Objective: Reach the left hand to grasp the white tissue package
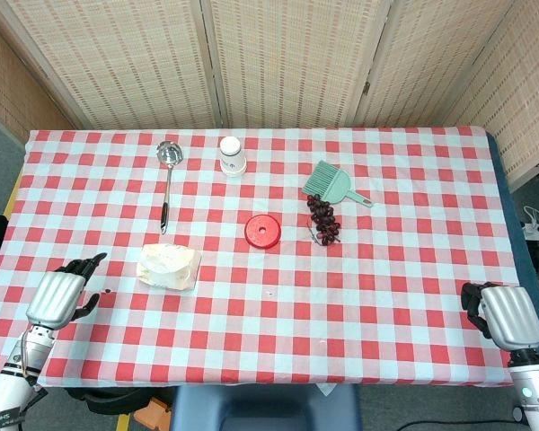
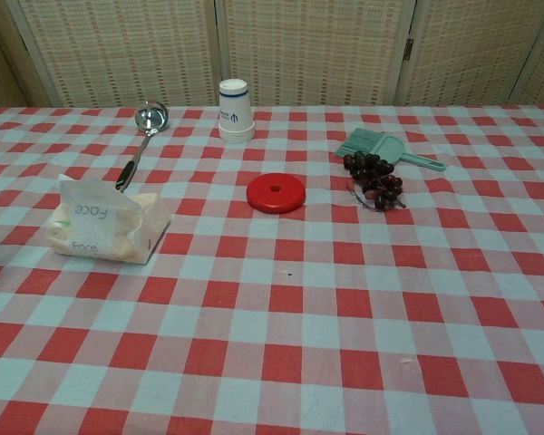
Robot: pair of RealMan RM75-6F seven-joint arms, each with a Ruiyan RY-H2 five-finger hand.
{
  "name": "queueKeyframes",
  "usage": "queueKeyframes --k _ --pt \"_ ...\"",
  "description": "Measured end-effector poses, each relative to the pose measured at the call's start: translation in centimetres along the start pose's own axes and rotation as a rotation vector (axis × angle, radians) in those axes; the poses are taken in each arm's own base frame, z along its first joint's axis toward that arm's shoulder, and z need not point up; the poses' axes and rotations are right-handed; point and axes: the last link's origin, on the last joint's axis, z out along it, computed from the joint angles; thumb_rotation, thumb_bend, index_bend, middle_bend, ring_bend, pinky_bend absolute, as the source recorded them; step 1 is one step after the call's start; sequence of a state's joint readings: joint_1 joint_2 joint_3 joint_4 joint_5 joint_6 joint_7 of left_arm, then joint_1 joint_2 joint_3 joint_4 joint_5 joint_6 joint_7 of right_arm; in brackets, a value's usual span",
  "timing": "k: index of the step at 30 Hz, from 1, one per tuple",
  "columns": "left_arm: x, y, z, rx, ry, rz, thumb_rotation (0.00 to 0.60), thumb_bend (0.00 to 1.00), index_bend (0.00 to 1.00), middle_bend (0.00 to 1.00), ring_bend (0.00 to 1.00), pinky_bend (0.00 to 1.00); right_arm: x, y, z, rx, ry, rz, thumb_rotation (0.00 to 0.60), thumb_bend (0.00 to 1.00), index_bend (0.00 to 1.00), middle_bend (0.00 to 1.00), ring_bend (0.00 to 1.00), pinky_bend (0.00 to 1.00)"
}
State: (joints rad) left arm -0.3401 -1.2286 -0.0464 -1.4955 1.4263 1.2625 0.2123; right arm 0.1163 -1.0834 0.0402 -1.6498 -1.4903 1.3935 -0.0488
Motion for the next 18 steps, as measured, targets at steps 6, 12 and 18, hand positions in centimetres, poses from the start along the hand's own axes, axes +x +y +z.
queueKeyframes --k 6,12,18 --pt "0.0 0.1 0.0 -0.004 0.014 0.007 0.600 0.39 0.11 0.25 0.24 0.45 0.0 0.0 -0.1 0.003 0.000 -0.001 0.600 1.00 0.95 0.80 0.65 0.86" --pt "0.2 0.3 0.0 -0.010 0.033 0.017 0.600 0.39 0.11 0.29 0.30 0.48 0.1 0.0 -0.3 0.005 0.003 0.000 0.600 1.00 0.95 0.80 0.65 0.86" --pt "0.6 1.6 0.9 -0.023 0.080 0.020 0.600 0.39 0.09 0.38 0.43 0.61 0.1 0.0 -0.3 0.011 -0.007 0.000 0.600 1.00 0.95 0.80 0.65 0.86"
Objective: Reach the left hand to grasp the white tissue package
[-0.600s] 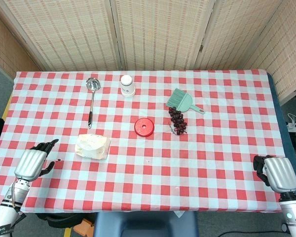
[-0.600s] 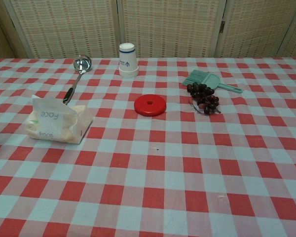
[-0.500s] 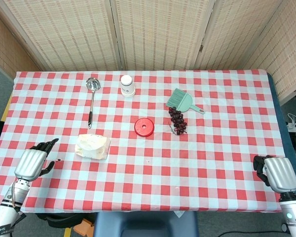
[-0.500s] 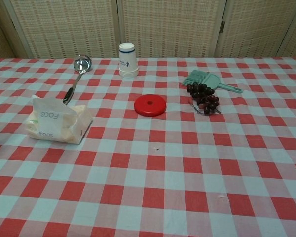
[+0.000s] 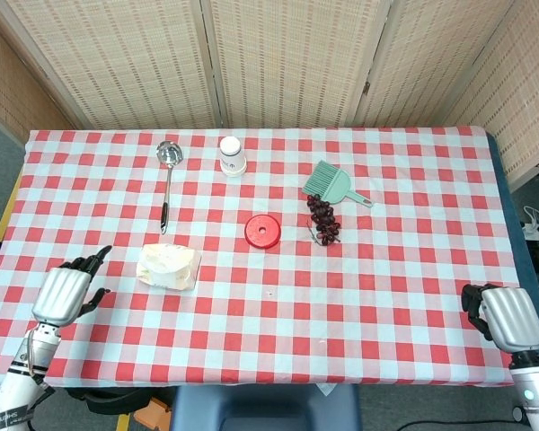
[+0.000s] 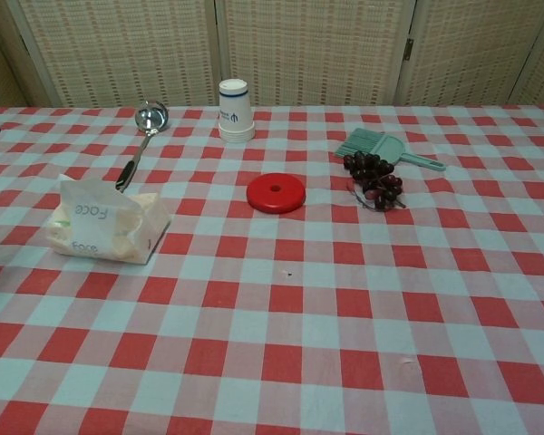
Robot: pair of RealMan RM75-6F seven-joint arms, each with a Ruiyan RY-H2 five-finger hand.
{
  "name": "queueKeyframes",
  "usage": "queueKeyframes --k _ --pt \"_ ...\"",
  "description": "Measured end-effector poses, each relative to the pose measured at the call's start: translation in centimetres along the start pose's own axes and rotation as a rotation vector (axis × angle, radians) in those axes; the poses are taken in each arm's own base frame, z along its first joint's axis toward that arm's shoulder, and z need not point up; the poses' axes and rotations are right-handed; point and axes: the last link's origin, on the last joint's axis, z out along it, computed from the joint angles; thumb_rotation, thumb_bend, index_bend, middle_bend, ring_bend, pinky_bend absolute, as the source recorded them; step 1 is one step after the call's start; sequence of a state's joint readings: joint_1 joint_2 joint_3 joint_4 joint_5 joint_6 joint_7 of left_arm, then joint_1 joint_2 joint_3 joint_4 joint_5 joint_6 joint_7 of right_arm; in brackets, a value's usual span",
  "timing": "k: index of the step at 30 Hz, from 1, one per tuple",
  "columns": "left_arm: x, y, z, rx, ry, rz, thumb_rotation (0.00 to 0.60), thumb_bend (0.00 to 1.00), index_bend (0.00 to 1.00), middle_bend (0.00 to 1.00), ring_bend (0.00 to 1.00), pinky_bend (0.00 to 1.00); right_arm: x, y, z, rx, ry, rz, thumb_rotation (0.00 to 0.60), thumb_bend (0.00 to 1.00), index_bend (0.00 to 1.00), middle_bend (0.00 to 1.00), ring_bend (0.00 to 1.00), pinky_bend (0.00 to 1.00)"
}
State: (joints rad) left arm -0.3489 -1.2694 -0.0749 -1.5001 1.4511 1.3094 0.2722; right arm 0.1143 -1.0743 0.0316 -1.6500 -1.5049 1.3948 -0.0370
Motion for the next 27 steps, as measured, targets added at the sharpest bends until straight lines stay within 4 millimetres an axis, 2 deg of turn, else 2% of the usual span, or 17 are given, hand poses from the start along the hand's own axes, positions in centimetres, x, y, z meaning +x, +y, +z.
queueKeyframes --k 3,5,7,11,19,27 --pt "0.2 1.1 1.0 -0.021 0.020 0.008 0.600 0.39 0.08 0.50 0.56 0.76 0.0 0.0 0.1 0.004 -0.005 -0.001 0.600 1.00 0.95 0.80 0.65 0.86" --pt "0.2 1.9 1.7 -0.039 0.024 0.011 0.600 0.39 0.09 0.64 0.70 0.89 -0.1 0.0 0.1 0.005 -0.009 -0.002 0.600 1.00 0.95 0.80 0.65 0.86" --pt "0.1 2.5 1.9 -0.051 0.022 0.015 0.600 0.39 0.11 0.78 0.82 0.97 -0.1 0.0 0.1 0.005 -0.016 -0.001 0.600 1.00 0.95 0.80 0.65 0.86" --pt "-0.2 3.2 1.9 -0.069 0.018 0.010 0.600 0.39 0.20 0.91 0.93 1.00 0.1 0.1 0.1 0.004 -0.015 0.003 0.600 1.00 0.95 0.80 0.65 0.86" --pt "-0.7 4.0 1.9 -0.078 0.037 -0.002 0.600 0.38 0.34 0.98 0.99 1.00 0.0 0.1 0.2 0.000 -0.014 0.001 0.600 1.00 0.95 0.80 0.65 0.86" --pt "-1.4 7.0 3.3 -0.080 0.074 -0.097 0.600 0.39 0.35 0.98 0.99 1.00 -0.2 0.0 0.3 0.001 -0.032 -0.014 0.600 1.00 0.95 0.80 0.65 0.86"
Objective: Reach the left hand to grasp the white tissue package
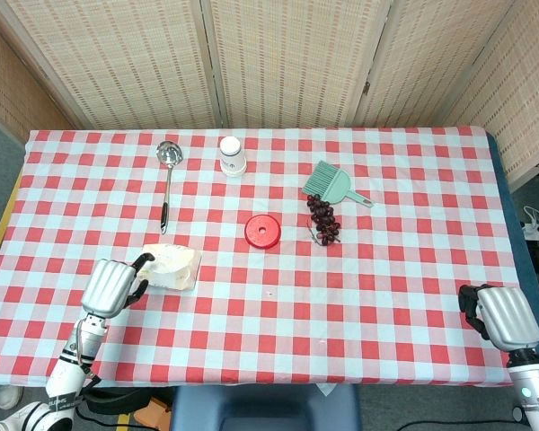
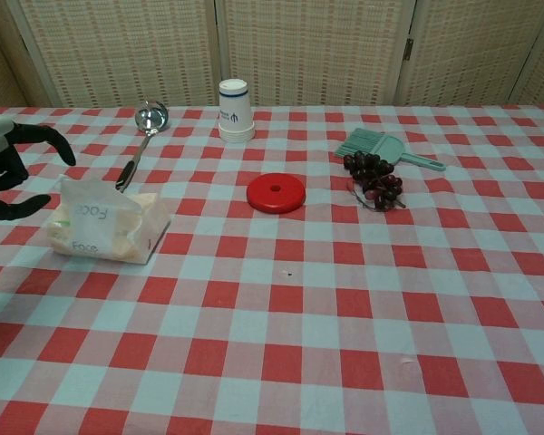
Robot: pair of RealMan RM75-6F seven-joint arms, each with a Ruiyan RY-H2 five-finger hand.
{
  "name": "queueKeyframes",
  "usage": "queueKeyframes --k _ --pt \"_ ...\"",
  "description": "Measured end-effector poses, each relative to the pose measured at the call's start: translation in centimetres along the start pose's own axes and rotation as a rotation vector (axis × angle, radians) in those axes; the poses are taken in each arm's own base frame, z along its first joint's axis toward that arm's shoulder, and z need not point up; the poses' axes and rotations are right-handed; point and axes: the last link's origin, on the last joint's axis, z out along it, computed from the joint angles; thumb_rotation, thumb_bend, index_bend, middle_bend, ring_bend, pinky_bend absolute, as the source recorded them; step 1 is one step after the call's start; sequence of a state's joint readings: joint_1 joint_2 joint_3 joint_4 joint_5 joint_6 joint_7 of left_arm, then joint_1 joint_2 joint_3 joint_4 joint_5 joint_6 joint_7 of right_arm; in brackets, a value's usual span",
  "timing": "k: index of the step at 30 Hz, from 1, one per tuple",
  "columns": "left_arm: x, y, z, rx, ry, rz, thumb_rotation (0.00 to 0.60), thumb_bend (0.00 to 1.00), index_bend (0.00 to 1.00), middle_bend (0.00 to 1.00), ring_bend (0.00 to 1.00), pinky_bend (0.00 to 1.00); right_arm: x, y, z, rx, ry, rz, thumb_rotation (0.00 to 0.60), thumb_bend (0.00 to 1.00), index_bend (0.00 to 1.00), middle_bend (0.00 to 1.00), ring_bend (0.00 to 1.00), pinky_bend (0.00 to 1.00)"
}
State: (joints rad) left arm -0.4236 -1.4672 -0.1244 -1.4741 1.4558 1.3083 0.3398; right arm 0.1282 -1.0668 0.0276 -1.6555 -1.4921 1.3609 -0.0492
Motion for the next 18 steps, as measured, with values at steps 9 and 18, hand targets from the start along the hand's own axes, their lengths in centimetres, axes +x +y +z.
queueKeyframes --k 9,18 --pt "-1.7 1.8 2.0 0.006 -0.035 -0.023 0.600 0.39 0.38 0.97 0.98 1.00 0.1 0.1 0.0 -0.001 0.005 0.001 0.600 1.00 0.95 0.80 0.65 0.86" --pt "-2.9 1.2 3.6 0.072 0.032 -0.002 0.600 0.45 0.76 1.00 1.00 1.00 0.1 0.1 0.0 -0.004 0.012 0.001 0.600 1.00 0.95 0.80 0.65 0.86"
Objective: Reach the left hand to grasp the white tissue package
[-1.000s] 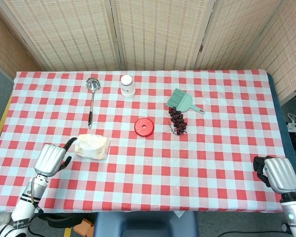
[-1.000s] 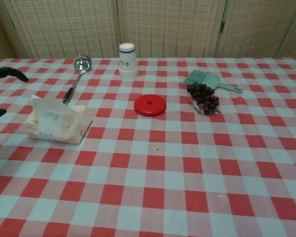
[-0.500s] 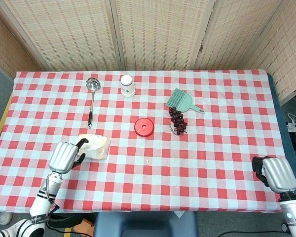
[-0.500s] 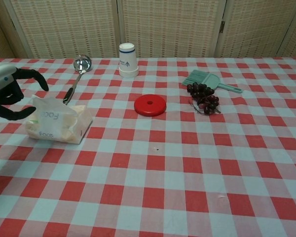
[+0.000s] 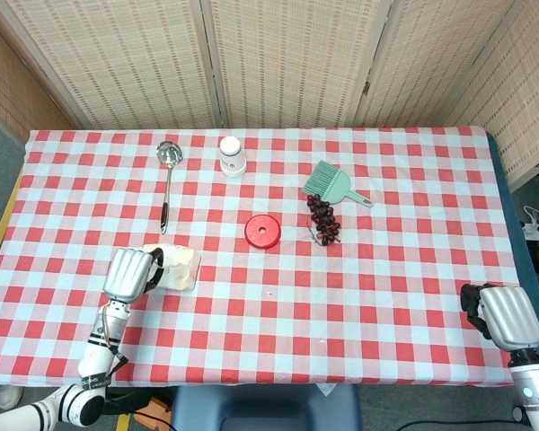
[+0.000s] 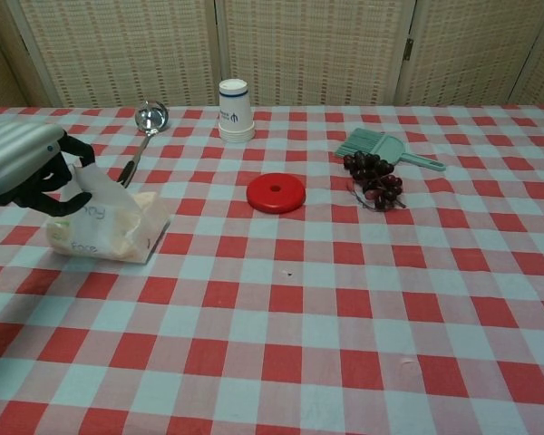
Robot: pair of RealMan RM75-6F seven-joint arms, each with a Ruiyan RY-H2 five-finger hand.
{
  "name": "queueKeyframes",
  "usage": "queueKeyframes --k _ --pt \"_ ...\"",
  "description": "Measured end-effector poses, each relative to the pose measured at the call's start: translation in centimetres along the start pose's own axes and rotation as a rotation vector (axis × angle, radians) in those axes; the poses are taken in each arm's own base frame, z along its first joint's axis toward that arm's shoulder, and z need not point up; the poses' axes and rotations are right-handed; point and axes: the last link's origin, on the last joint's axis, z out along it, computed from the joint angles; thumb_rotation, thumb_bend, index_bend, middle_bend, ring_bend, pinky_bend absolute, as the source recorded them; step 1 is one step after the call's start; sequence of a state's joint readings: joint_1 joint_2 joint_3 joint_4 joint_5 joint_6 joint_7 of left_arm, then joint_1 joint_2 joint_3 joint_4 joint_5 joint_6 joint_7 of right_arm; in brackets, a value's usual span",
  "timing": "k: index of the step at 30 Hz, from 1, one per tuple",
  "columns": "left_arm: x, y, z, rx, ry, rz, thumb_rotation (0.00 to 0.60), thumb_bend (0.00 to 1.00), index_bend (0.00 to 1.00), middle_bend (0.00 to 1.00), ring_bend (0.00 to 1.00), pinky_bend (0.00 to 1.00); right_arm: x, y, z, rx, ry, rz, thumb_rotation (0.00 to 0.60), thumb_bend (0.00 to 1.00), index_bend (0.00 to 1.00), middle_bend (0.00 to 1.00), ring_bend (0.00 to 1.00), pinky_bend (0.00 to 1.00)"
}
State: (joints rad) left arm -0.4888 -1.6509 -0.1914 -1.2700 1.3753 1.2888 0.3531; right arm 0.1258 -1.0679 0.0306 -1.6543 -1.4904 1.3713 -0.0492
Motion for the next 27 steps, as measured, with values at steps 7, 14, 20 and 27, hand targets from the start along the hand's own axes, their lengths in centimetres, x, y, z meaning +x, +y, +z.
queueKeyframes --k 7,14,20,27 --pt "0.3 -0.6 0.2 0.034 0.052 -0.002 0.600 0.45 0.78 1.00 1.00 1.00 0.0 0.0 0.0 0.000 -0.002 -0.001 0.600 1.00 0.95 0.80 0.65 0.86" --pt "1.8 -1.1 0.6 0.026 0.100 0.023 0.600 0.46 0.78 1.00 1.00 1.00 -0.1 0.0 0.0 0.001 -0.006 -0.003 0.600 1.00 0.95 0.80 0.65 0.86" --pt "3.9 -1.3 1.7 0.001 0.151 0.054 0.600 0.46 0.78 1.00 1.00 1.00 -0.1 -0.1 0.0 0.003 -0.008 -0.004 0.600 1.00 0.95 0.80 0.65 0.86" --pt "7.5 0.2 6.1 -0.036 0.249 0.098 0.600 0.46 0.78 1.00 1.00 1.00 -0.4 -0.2 0.0 0.009 -0.023 -0.016 0.600 1.00 0.95 0.80 0.65 0.86"
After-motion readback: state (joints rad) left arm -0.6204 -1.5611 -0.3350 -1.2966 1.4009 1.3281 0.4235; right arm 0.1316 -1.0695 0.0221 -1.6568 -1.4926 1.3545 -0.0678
